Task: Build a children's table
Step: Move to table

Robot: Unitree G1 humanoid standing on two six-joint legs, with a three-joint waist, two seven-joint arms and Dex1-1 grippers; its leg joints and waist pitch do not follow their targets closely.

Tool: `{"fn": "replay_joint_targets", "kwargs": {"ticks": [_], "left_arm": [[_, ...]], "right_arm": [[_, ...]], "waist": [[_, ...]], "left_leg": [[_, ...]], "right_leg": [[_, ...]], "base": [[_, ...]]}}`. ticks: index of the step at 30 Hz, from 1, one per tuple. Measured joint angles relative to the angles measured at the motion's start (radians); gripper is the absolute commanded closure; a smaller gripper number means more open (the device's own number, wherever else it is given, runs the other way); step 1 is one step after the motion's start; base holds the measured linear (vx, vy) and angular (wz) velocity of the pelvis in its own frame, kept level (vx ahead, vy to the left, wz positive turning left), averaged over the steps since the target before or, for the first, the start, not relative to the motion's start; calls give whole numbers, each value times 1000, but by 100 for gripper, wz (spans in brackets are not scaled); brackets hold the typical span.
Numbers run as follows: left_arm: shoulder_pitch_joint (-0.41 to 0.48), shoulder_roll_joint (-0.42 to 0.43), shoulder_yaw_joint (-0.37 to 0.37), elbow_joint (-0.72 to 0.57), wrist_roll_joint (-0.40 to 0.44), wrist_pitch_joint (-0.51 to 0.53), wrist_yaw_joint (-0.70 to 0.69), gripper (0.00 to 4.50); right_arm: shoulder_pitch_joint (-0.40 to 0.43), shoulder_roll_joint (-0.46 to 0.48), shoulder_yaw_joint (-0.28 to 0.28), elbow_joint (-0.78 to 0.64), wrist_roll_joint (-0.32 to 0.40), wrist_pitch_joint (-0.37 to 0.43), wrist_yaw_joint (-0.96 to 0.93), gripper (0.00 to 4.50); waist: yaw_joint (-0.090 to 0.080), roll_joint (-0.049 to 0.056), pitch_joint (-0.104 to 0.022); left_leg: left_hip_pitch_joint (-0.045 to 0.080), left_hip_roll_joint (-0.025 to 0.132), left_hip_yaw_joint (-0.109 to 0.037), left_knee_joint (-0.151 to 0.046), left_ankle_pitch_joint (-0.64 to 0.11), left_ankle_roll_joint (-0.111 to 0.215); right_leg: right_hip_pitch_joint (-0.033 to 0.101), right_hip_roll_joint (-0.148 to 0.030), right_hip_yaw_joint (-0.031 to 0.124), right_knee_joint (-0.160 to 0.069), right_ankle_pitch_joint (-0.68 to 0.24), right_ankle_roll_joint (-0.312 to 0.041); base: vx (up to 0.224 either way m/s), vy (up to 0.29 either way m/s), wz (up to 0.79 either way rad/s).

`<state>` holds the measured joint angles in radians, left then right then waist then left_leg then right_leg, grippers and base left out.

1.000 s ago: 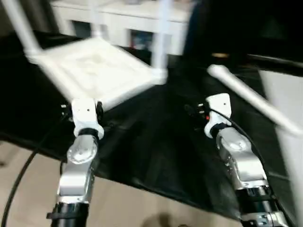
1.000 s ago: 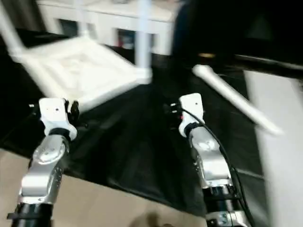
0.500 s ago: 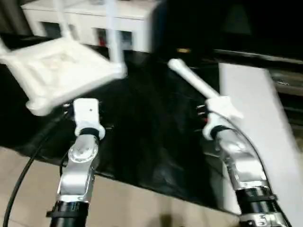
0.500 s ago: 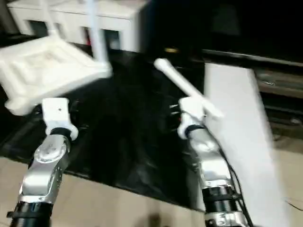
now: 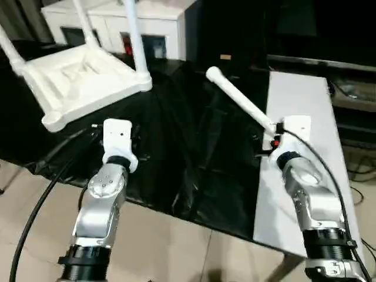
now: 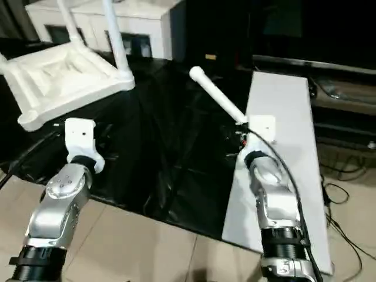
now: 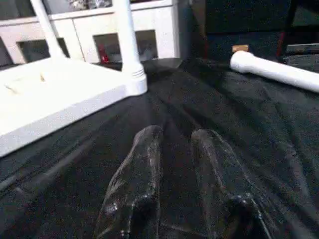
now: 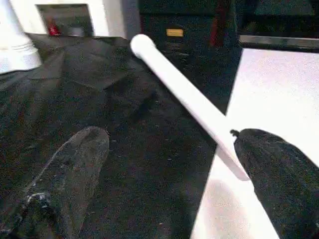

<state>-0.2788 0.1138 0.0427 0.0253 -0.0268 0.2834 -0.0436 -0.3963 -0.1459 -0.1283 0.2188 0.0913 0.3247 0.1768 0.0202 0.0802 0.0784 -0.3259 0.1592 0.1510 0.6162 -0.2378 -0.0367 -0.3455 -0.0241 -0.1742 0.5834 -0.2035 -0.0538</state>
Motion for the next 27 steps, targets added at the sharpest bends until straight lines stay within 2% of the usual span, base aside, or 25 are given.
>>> {"fn": "replay_joint_targets", "kwargs": {"ticks": [1, 2, 3, 4, 5, 6, 7, 8, 9, 10, 11, 12, 13, 14, 15, 16, 17, 18, 19, 20, 22, 23, 24, 25, 27], "left_arm": [[-7, 2, -1, 0, -1, 0, -2, 327], [-11, 0, -2, -1, -2, -2, -5, 327], [-9, 2, 3, -5, -4, -6, -5, 327], [4, 3, 12, 0, -6, -5, -5, 327], [4, 1, 11, 2, -9, -3, -6, 327], [4, -5, 5, 2, -11, -3, -8, 327], [0, -5, -1, 2, -14, -3, -9, 327], [-3, -5, -1, 1, -15, -4, -9, 327], [-3, -3, 0, 1, -15, -4, -9, 327], [-3, -2, 1, 1, -15, -4, -9, 327], [0, 7, 9, 0, -15, -5, -9, 327], [4, 15, 22, 2, -15, -4, -9, 327], [5, 23, 38, 8, -15, -3, -8, 327], [4, 24, 41, 8, -15, -4, -8, 327], [3, 23, 41, 7, -15, -4, -8, 327], [0, 21, 39, 7, -15, -4, -9, 327], [-1, 17, 38, 5, -16, -4, -9, 327], [-1, 16, 37, 5, -16, -4, -9, 327], [1, 1, 24, 7, -17, -3, -11, 327], [2, -9, 1, 6, -21, -3, -23, 327], [4, -3, -21, 3, -24, 0, -46, 327], [5, 13, -29, -7, -26, 4, -72, 327], [6, 26, -36, -18, -28, 7, -95, 327], [22, 57, -48, -31, -31, 17, -131, 327], [49, 75, -53, -30, -36, 28, -166, 327]], "right_arm": [[4, -1, 7, -1, 0, 0, 7, 2], [9, -1, 9, -1, 0, 0, 9, 2], [2, -2, 15, -1, -1, -2, 13, 2], [-4, 0, 24, -2, -1, -2, 22, 2], [1, 1, 28, -2, -2, -2, 26, 2], [11, 0, 28, 0, -2, -2, 27, 2], [10, -3, 24, 1, -3, -2, 27, 2], [11, -4, 25, 1, -4, -2, 27, 2], [9, -7, 24, 1, -4, -2, 27, 2], [7, -6, 25, 1, -4, -2, 27, 2], [0, 2, 29, 3, -4, -2, 27, 2], [-13, 18, 49, 2, -4, -2, 30, 2], [-24, 34, 76, 2, -2, -3, 38, 2], [-23, 33, 83, 2, -2, -3, 41, 2], [-22, 30, 83, 2, -2, -3, 41, 2], [-21, 18, 79, 2, -4, -3, 41, 2], [-19, 10, 75, 2, -6, -3, 39, 2], [-19, 6, 71, 1, -9, -4, 38, 2], [-6, -10, 61, 2, -12, -6, 37, 2], [4, -25, 54, 6, -20, -8, 35, 2], [4, -38, 34, 13, -19, -13, 37, 2], [-1, -42, 21, 12, -5, -23, 48, 2], [-9, -50, 10, 12, 6, -30, 54, 2], [-22, -58, 4, 31, 23, -41, 69, 2], [-48, -80, -7, 56, 32, -56, 78, 2]], "waist": [[8, -8, 6], [24, -18, 4], [26, -55, 0], [45, -53, 2], [58, -51, -1], [66, -54, -4], [70, -47, -9], [73, -40, -13], [76, -23, -24], [85, 4, -37], [88, 10, -39], [78, 6, -39], [64, 1, -40], [57, 1, -40], [45, -2, -40], [26, -14, -39], [17, -32, -37], [12, -60, -33], [9, -70, -28], [12, -68, -28], [10, -63, -31], [9, -55, -32], [9, -38, -35], [9, -36, -35], [10, -37, -35]], "left_leg": [[13, 0, 14, 1, 0, -1], [22, 0, 46, 0, -1, -2], [33, -1, 70, 15, -8, -13], [16, -1, 53, 56, -54, 2], [-12, -20, 11, 122, -64, 28], [-25, -42, -16, 153, -62, 35], [-39, -65, -40, 145, -58, 41], [-48, -69, -45, 120, -49, 57], [-58, -69, -52, 81, -34, 80], [-59, -54, -60, 24, -5, 96], [-54, -46, -74, 31, -7, 38], [-51, -49, -79, 34, -15, 29], [-47, -63, -80, 32, -22, 35], [-39, -66, -82, 29, -29, 38], [-34, -69, -80, 27, -34, 37], [-25, -75, -78, 24, -42, 38], [-16, -81, -68, 23, -48, 38], [-5, -95, -56, 25, -59, 35], [3, -94, -50, 42, -80, 59], [2, -89, -54, 70, -92, 99], [-15, -88, -64, 103, -78, 76], [-26, -82, -66, 83, -51, 48], [-41, -65, -68, 44, -32, 8], [-52, -51, -63, 55, -23, 1], [-62, -50, -59, 61, -21, 5]], "right_leg": [[-3, -11, 33, 107, -75, 17], [6, -27, 79, 171, -108, 15], [15, -38, 119, 170, -161, 23], [20, -29, 123, 168, -166, 15], [25, -21, 129, 162, -167, 14], [31, -7, 149, 148, -166, 12], [46, 17, 171, 122, -156, 4], [54, 38, 185, 103, -150, 1], [64, 60, 186, 83, -145, -2], [75, 91, 178, 62, -140, 1], [69, 88, 161, 66, -146, 8], [55, 70, 148, 100, -160, 26], [1, 31, 129, 195, -161, 62], [-34, 4, 132, 224, -154, 96], [-68, -22, 135, 218, -139, 125], [-108, -56, 140, 188, -119, 145], [-116, -77, 143, 132, -92, 134], [-114, -93, 155, 77, -25, 104], [-98, -92, 167, 76, 2, 82], [-82, -82, 163, 62, 1, 77], [-54, -67, 158, 47, 2, 65], [-48, -60, 150, 48, 0, 62], [-46, -43, 136, 50, -1, 61], [-46, -38, 135, 49, 0, 60], [-57, -39, 136, 45, 7, 56]], "base": [[2, -65, 13], [2, -65, 13], [127, -152, 5], [193, -149, -8], [193, -149, -8], [172, -103, 14], [134, -84, 34], [134, -84, 34], [174, -20, 40], [203, 41, 12], [203, 41, 12], [219, 37, -9], [195, 22, -8], [195, 22, -8], [131, 33, -7], [114, -4, -1], [114, -4, -1], [95, -75, 1], [93, -93, -2], [93, -93, -2], [101, -50, -10], [88, -31, -12], [58, 17, -12], [0, 0, 0], [9, 28, 0]]}}
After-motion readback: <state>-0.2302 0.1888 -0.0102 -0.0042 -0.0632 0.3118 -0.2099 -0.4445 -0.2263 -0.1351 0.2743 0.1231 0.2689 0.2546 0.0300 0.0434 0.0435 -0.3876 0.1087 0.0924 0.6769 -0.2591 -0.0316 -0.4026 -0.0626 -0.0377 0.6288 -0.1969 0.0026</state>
